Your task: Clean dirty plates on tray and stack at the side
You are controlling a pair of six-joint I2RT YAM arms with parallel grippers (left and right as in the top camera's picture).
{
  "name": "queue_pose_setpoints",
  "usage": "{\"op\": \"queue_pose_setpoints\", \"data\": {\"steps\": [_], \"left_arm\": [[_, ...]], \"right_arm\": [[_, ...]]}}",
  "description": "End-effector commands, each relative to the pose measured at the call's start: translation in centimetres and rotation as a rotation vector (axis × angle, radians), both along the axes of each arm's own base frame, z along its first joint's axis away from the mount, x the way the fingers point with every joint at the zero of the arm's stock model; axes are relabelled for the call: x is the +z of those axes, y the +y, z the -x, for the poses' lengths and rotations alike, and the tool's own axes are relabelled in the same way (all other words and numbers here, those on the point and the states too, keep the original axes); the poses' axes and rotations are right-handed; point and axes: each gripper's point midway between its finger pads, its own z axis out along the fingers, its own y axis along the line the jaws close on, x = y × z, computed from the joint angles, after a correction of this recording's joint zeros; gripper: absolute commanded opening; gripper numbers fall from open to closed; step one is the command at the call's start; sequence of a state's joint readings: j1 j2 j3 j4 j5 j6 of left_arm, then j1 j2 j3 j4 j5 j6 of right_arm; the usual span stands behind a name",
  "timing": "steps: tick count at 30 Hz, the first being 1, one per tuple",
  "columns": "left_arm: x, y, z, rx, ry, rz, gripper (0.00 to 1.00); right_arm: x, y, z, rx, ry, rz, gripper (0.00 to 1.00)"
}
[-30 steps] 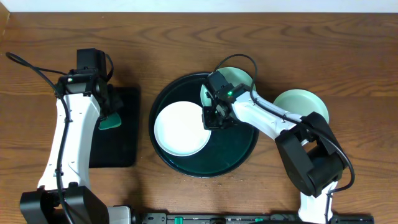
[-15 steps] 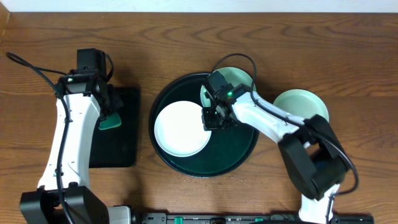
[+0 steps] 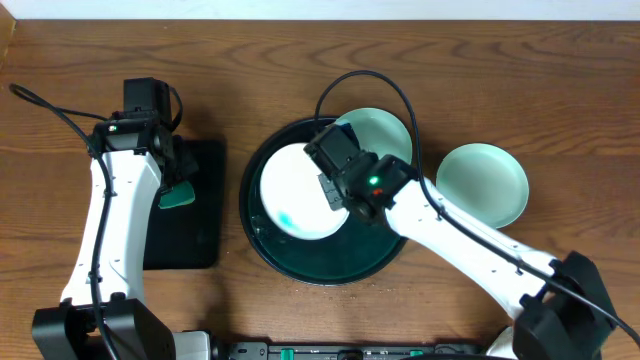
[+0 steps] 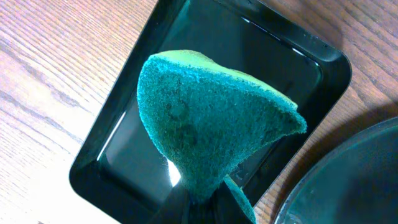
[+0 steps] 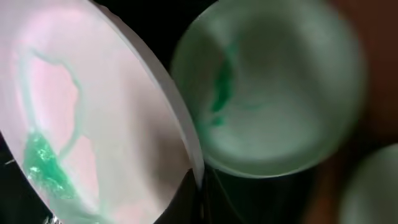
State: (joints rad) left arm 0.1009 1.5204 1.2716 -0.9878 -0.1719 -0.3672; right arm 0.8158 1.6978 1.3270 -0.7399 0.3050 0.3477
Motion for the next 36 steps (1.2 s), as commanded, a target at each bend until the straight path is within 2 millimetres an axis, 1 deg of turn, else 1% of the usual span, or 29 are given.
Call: {"op": "queue_pose_setpoints", "data": {"steps": [1, 5, 8, 10, 14, 15, 17, 19, 25, 27, 29, 31, 33, 36], "left_arm": [[0.3, 0.3, -0.1, 0.016, -0.007, -0.018, 0.07], [0.3, 0.3, -0.1, 0.016, -0.007, -0.017, 0.07], [0.3, 0.3, -0.1, 0.016, -0.007, -0.018, 0.07], [0.3, 0.3, -0.1, 0.016, -0.007, -0.018, 0.07], [0.3, 0.3, -0.1, 0.016, -0.007, -0.017, 0.07], [0.3, 0.3, -0.1, 0.016, -0.007, -0.017, 0.07], [0.3, 0.3, -0.1, 0.016, -0.007, -0.017, 0.07], [0.3, 0.3, -0.1, 0.016, -0.007, -0.017, 0.07], [0.3, 0.3, -0.1, 0.016, -0.006, -0.017, 0.07], [0.3, 0.3, -0.1, 0.016, -0.007, -0.017, 0.07], [0.3, 0.3, -0.1, 0.016, -0.006, -0.017, 0.07], [0.3, 0.3, -0.1, 0.016, -0.006, -0.017, 0.07], [0.3, 0.3, -0.1, 0.016, -0.006, -0.017, 0.07], [0.3, 0.3, -0.1, 0.016, -0.006, -0.017, 0.08]], "right_arm": [[5.7, -2.5, -1.5, -0.041, -0.306, 0.213, 0.01], [8.3, -2.5, -0.8, -0.055, -0.469, 0.356, 0.01], [9.5, -1.8, 0.1, -0.036, -0.538, 0.412, 0.01], [10.8, -1.3, 1.0, -0.032, -0.615, 0.467, 0.01], [14.2, -1.2, 2.4, -0.103, -0.787, 0.549, 0.01], [15.4, -1.2, 3.1, -0.136, -0.848, 0.565, 0.01], [16.6, -1.1, 3.8, -0.168, -0.909, 0.58, 0.01], [16.7, -0.9, 4.1, -0.163, -0.917, 0.584, 0.01], [16.5, -0.6, 4.1, -0.145, -0.905, 0.578, 0.01], [15.6, -0.1, 3.9, -0.109, -0.864, 0.549, 0.01], [13.8, 0.6, 3.4, -0.045, -0.782, 0.499, 0.01], [11.5, 1.5, 2.9, 0.029, -0.667, 0.429, 0.01], [8.9, 2.3, 2.6, 0.106, -0.525, 0.342, 0.01], [5.8, 2.9, 2.1, 0.167, -0.32, 0.189, 0.01]]}}
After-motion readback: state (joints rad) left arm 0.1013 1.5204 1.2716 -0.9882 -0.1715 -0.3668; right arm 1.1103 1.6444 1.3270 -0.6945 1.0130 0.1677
